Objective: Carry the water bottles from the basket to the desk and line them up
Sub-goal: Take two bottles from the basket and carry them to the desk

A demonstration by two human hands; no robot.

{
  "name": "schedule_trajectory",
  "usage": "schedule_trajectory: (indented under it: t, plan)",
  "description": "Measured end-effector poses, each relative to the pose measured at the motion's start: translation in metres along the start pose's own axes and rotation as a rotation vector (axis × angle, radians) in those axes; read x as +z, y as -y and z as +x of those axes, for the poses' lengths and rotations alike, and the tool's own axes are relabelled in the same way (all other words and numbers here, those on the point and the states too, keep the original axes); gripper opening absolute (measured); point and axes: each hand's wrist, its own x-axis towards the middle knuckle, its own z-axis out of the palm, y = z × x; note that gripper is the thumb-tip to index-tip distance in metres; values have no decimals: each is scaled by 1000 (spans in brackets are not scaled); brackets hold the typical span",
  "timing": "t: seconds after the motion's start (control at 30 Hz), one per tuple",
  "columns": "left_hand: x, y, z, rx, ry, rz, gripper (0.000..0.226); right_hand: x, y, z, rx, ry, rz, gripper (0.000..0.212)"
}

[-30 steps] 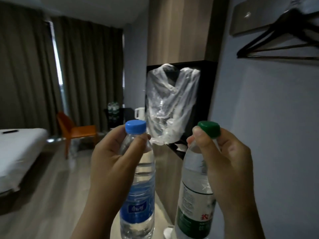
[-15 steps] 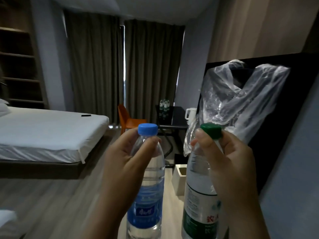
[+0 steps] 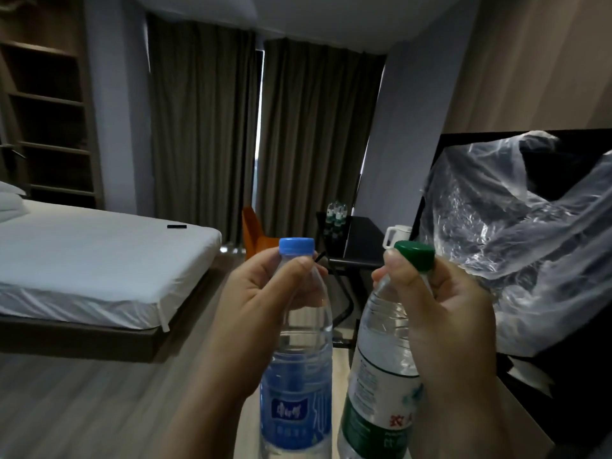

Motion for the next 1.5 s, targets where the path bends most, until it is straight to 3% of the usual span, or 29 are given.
schedule_trajectory:
  t: [0.53, 0.87, 1.07, 1.23, 1.37, 1.5]
  plan:
    - [-15, 100, 192, 91, -59, 60, 25, 87, -121, 165, -40, 71, 84, 24]
    - [-14, 169, 321, 61, -135, 85, 27, 135, -208, 282, -27, 125, 106, 22]
    - [-40, 216, 403, 60, -148, 109, 29, 189, -266, 340, -16, 82, 71, 25]
    - [-77, 245, 484, 72, -137, 88, 42, 250, -305, 394, -31, 47, 10, 25]
    - [-108, 262, 552, 70, -87, 70, 40, 299, -327, 437, -25, 25, 17, 25]
    - [-129, 289, 608, 73, -70, 85, 24, 339, -354, 472, 6, 6, 36, 26]
